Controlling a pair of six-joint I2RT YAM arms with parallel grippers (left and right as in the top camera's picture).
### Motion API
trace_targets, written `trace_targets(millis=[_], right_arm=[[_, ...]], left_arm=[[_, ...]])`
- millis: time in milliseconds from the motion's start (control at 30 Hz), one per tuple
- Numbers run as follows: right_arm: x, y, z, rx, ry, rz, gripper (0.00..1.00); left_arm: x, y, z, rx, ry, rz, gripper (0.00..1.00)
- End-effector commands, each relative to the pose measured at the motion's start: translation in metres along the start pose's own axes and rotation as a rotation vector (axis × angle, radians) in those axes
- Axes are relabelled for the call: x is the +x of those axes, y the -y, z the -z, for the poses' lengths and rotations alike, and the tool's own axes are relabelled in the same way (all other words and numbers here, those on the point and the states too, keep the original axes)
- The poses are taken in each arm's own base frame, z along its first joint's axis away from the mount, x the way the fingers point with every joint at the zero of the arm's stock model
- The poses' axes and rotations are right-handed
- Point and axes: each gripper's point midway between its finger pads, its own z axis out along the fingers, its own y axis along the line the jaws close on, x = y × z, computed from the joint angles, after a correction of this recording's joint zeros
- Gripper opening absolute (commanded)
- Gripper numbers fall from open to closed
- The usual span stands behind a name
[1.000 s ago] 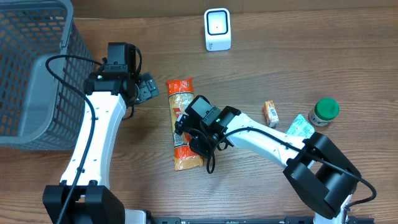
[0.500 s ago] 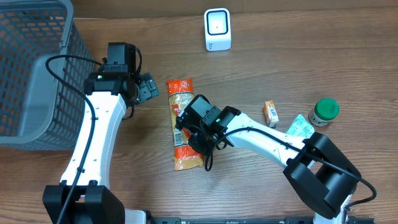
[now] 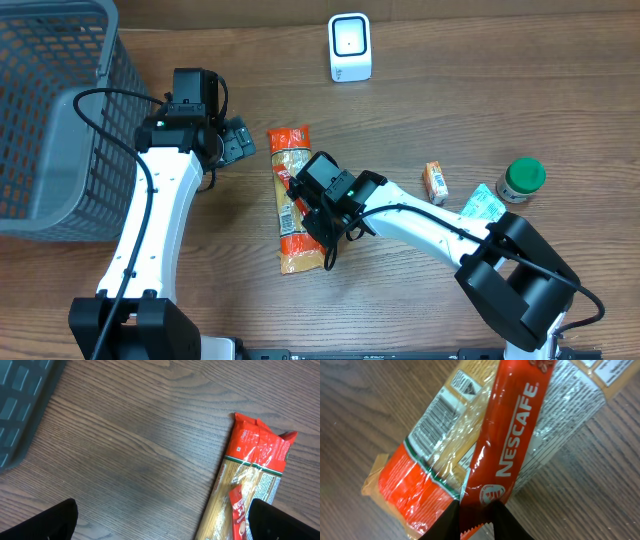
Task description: Scan the item barcode
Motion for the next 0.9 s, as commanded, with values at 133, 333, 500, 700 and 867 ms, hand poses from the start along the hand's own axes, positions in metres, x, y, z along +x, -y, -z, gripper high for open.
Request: trace_targets(millis=[133,333,500,700,867], right_arm=[[-0.002,0.012,-0.014,0.036,-0.007,-0.047,0.17],[-0.005,0.009,-0.011,0.026,0.006,-0.043,0.04],[-0.018,-0.002,0.011,-0.016,0.060,-0.032,0.04],[-0.034,-0.011,0.044,-0.025,0.146,-0.013,0.04],[-0.038,-0.029,0.059,-0.111,0.173,0.004,0.04]], left_arm=[[-0.001,-0.001,-0.001,-0.010,0.002,-0.011,1.00],[-0.001,-0.001,-0.001,-0.010,0.002,-0.011,1.00],[-0.001,-0.001,-0.001,-0.010,0.002,-0.011,1.00],[-0.001,-0.001,-0.001,-0.010,0.002,-0.011,1.00],[-0.001,-0.001,-0.001,-0.010,0.002,-0.011,1.00]])
